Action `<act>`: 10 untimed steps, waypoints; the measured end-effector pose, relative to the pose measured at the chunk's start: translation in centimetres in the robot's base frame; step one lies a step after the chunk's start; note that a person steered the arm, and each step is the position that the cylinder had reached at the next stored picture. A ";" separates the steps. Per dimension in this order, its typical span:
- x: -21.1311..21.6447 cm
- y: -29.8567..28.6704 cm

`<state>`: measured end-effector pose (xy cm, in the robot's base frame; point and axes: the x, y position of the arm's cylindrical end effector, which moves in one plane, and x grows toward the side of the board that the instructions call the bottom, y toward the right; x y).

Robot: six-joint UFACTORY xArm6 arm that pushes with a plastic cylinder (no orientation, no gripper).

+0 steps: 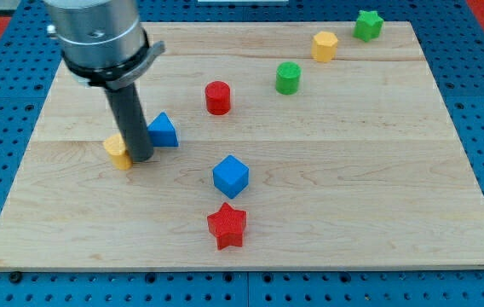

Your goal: Move the blue cube towards the bottom left of the board

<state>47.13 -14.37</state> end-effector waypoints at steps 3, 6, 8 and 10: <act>-1.9 12.3; 4.5 21.4; 3.9 11.8; 0.8 11.3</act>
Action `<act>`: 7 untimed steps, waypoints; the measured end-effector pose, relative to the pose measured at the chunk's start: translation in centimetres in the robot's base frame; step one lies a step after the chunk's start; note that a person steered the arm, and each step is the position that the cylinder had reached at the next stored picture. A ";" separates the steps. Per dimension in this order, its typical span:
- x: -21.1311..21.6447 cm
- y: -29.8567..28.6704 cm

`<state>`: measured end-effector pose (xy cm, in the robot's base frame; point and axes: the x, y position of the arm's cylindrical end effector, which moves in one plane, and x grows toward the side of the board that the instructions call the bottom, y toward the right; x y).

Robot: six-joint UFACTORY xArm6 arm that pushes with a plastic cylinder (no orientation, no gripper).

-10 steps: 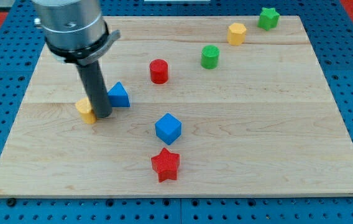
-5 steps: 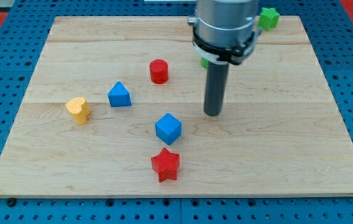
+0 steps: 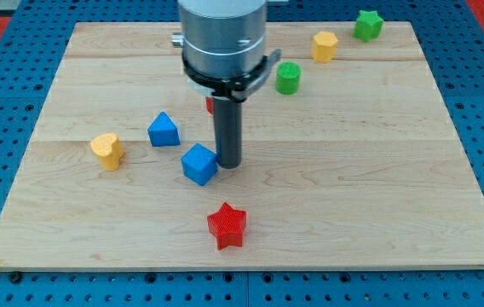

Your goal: Move the blue cube towards the bottom left of the board

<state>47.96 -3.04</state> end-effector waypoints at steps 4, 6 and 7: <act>3.2 -11.3; 0.0 -10.4; 0.1 -12.1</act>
<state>48.07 -15.11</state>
